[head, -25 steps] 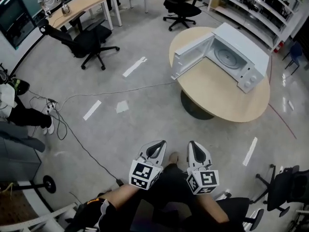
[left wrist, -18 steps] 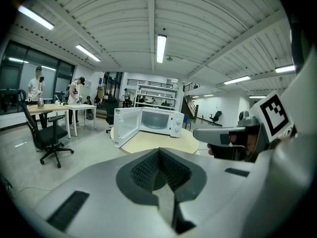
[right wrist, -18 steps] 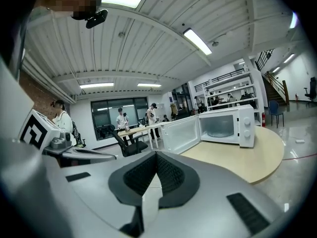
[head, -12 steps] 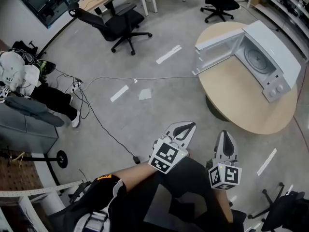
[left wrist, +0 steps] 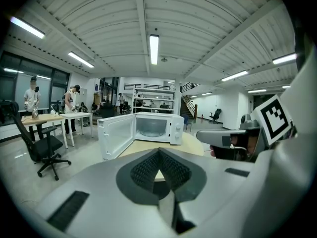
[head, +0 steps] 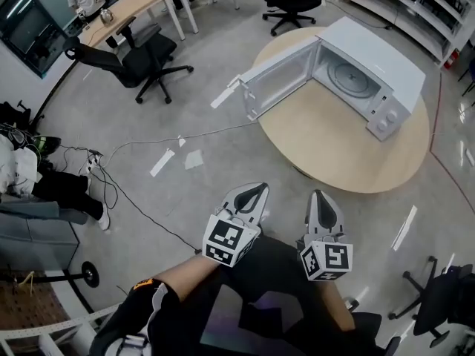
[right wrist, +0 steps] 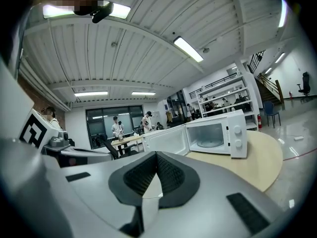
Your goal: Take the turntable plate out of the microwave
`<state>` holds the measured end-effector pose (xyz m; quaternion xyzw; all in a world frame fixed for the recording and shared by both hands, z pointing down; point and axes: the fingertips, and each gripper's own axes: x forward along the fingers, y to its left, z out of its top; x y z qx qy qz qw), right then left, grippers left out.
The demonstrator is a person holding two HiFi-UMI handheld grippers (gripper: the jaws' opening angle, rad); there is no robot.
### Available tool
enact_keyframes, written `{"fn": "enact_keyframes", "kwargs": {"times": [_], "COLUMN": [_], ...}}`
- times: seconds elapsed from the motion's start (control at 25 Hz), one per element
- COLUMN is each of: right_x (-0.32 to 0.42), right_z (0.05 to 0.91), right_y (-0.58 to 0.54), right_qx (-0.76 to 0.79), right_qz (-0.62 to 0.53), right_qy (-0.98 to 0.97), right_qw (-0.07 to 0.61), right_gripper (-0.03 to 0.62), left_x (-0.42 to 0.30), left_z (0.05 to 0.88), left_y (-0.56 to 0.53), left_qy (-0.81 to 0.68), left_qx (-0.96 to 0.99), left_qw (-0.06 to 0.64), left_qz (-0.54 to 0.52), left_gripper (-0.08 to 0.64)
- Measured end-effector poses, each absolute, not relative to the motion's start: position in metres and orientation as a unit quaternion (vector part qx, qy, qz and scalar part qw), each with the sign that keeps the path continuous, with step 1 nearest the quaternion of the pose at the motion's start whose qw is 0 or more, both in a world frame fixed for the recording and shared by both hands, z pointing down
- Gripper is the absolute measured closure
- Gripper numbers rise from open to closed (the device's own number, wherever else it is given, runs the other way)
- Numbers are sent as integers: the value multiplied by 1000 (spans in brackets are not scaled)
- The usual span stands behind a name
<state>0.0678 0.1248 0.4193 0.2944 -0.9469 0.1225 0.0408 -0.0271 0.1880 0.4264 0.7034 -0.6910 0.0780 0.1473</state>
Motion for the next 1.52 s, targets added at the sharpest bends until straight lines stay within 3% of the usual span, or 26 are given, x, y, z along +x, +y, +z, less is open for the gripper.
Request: {"fn": "enact_keyframes", "kwargs": {"times": [0.6,1.52], "right_x": [89,3], "right_z": [441,444], "right_y": [34,-175], "right_qx": [383,460], "right_qz": [144,157], "right_qy": [-910,-865], "right_qw": [63,128], "right_gripper": [577,577], "left_x": [-16,-100], "left_z": [446,462], "left_y": [74,-160], "left_qy": [-618,-528], "left_qx": [763,814], "left_qw": [170,232], "left_qz": [86,69], "left_gripper": [515,515]}}
